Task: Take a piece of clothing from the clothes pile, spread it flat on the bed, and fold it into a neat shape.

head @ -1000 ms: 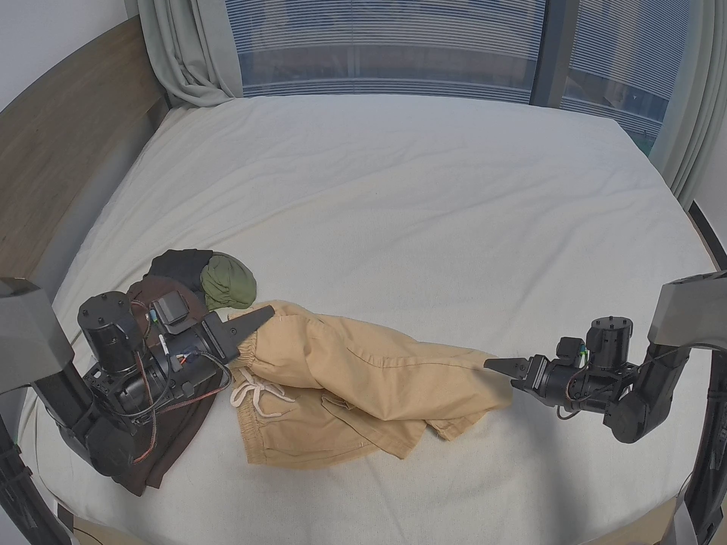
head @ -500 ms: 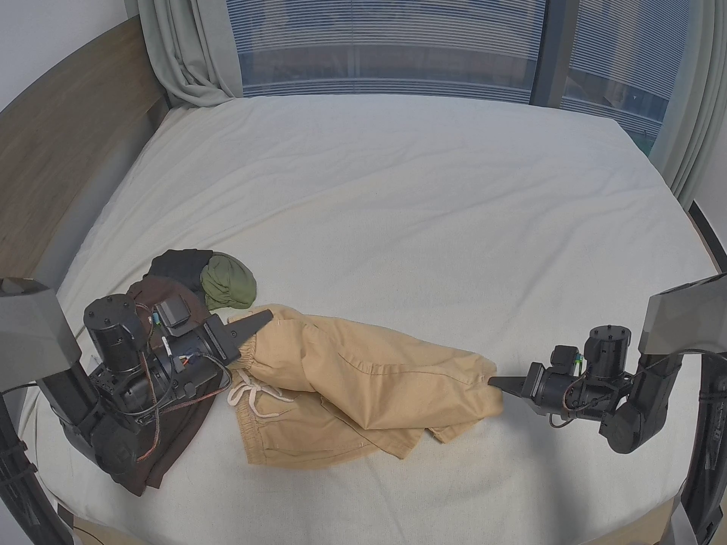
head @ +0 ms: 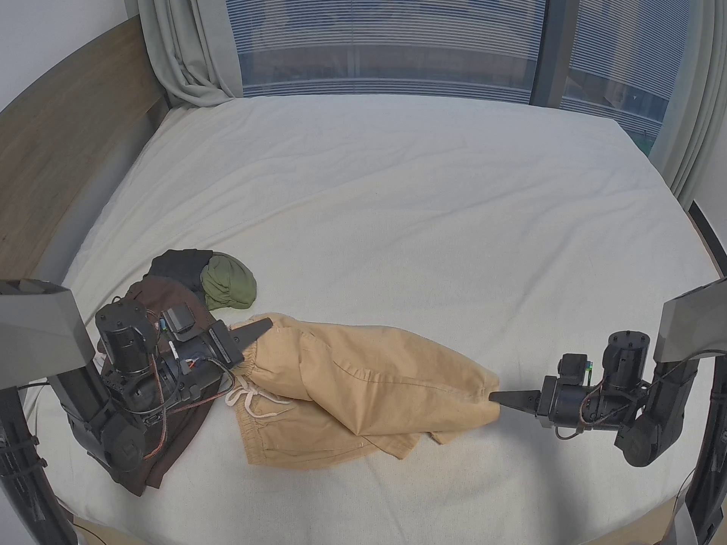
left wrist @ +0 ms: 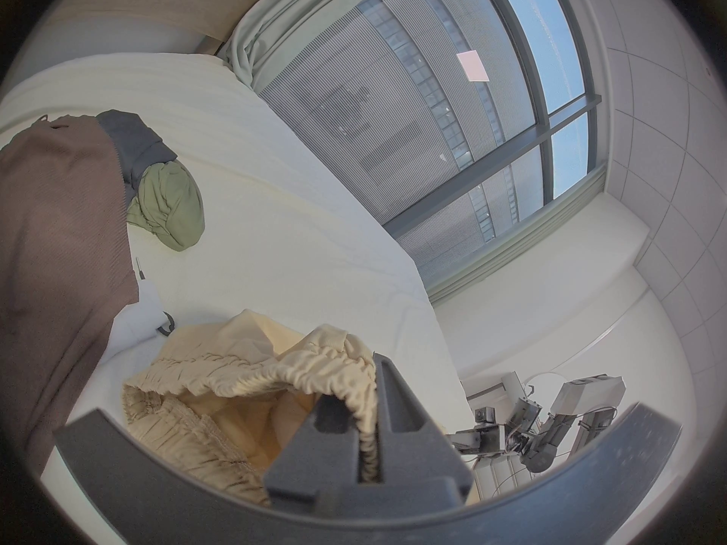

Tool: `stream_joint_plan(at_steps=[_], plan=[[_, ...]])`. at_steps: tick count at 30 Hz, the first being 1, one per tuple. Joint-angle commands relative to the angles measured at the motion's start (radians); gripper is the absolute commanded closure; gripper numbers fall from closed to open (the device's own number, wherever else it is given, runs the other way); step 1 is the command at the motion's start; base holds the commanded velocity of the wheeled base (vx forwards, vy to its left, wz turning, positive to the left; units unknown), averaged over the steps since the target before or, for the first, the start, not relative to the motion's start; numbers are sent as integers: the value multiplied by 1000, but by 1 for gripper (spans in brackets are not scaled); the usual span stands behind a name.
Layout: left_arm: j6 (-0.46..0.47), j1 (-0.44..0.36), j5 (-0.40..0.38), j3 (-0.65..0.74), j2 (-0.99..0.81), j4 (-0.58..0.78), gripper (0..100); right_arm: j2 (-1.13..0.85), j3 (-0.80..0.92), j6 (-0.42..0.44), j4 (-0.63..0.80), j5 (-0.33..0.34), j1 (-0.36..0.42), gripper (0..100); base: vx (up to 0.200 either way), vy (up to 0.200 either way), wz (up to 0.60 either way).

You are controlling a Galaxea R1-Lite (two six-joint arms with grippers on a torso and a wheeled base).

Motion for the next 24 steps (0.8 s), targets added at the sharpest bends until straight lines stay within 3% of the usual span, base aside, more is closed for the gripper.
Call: stream_joint_plan(at_steps=[1,5,6,24], plan=[[1,1,0,-4,23,-2,100,44,18,-5,-17,-2,32,100,0,0,0],[1,1,1,-4,20,-2,100,65,11,-10,-19,-3,38,100,0,0,0],[1,1,0,-2,17,-2,100,67,11,-19,-19,0,38,0,0,0,0],[1,-7,1,3,10,-2,100,121,-120,-33,-19,-6,57,0,0,0,0]])
